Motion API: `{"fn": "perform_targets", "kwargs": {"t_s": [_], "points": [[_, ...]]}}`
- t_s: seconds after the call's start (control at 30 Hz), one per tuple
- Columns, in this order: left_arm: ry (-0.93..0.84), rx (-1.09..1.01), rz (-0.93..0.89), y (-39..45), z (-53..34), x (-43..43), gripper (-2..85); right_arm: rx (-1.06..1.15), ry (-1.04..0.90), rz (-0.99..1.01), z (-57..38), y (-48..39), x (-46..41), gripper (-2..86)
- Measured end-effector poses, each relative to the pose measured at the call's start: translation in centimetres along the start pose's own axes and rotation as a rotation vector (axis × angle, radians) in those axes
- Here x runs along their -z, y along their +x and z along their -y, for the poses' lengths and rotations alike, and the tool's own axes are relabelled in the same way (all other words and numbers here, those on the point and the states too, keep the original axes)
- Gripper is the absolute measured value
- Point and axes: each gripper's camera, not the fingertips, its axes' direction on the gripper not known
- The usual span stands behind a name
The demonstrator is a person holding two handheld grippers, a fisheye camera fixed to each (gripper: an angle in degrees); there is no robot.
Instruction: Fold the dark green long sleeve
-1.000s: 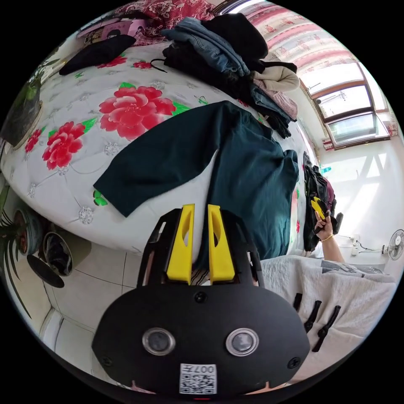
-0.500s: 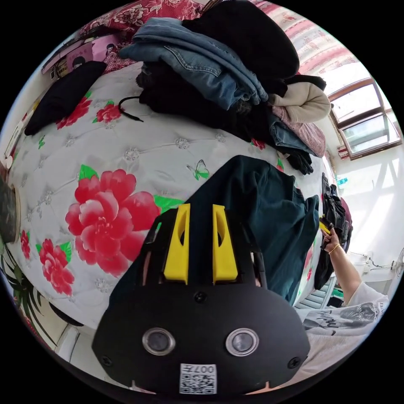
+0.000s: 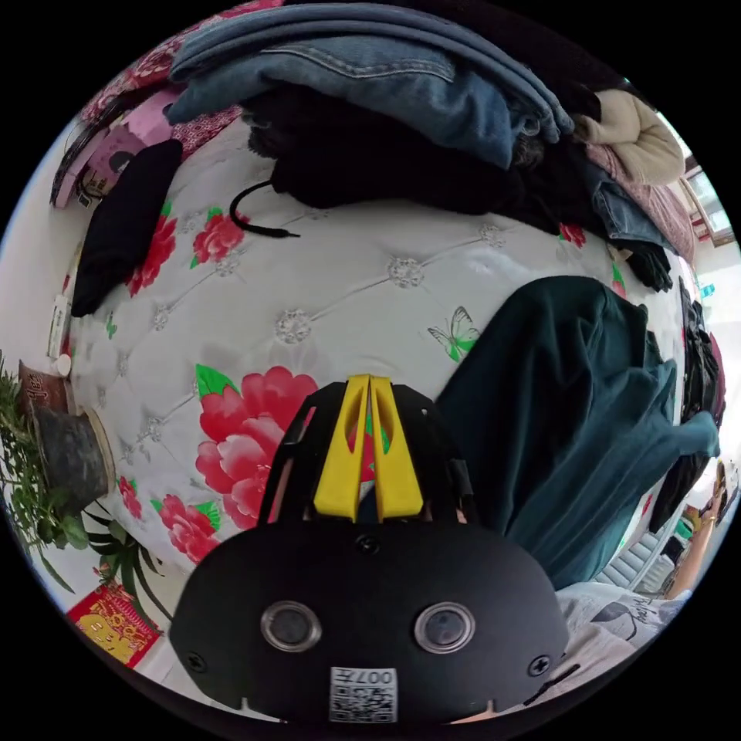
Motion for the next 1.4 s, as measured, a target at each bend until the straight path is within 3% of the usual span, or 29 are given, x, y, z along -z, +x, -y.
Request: {"fn": "perform_targets", "kwargs": {"t_s": [0.07,0.17,0.37,0.47,0.53,0.6,0.7,0.73,0.93,1.03,1.17,1.4], "points": [[0.051,0.063,-0.079,-2.2,-0.9,1.0,0.0,-0.050,-0.082,-0.078,-0.9,1.9,-0.7,2.4],[0.155,0.026,-0.233,-2.8,-1.3,3.1,6.1,-0.025,-0.066,0.006,-2.7,0.2,-1.0,3.3],[0.189,-0.299,-0.325,5.8,3.5,4.4,10.9,0.408,-0.163,0.360,-5.4,-18.8,-7.8,5.8],[0.126,-0.388,-0.279,10.4,6.3,2.2,10.6,0.600,-0.274,0.472,-7.9,-29.4,-11.9,6.3],[0.013,-0.415,-0.194,13.0,8.0,-0.8,5.4,0.712,-0.361,0.482,-10.4,-36.1,-15.2,6.2],[0.080,-0.419,-0.047,13.7,7.8,-0.7,0.7,0.795,-0.425,0.440,-12.4,-39.9,-17.6,5.7],[0.091,-0.497,-0.017,13.6,7.3,-0.7,-0.6,0.871,-0.498,0.331,-15.9,-43.7,-20.8,3.7],[0.090,-0.493,-0.015,13.0,7.1,-0.6,-0.7,0.916,-0.367,0.358,-16.7,-44.3,-19.9,2.1],[0.220,-0.198,0.006,5.3,6.9,1.9,-0.8,1.033,-0.206,0.322,-17.3,-51.1,-19.0,0.1],[0.185,-0.117,-0.022,3.1,7.6,1.1,-0.1,0.960,-0.149,0.349,-16.5,-54.6,-17.6,0.2],[0.194,-0.054,-0.044,1.3,6.8,0.9,1.9,0.931,-0.216,0.334,-17.0,-55.3,-17.2,1.0],[0.295,-0.011,-0.166,-3.6,-2.8,4.6,6.2,0.766,-0.226,0.432,-22.0,-38.6,-11.6,4.1]]}}
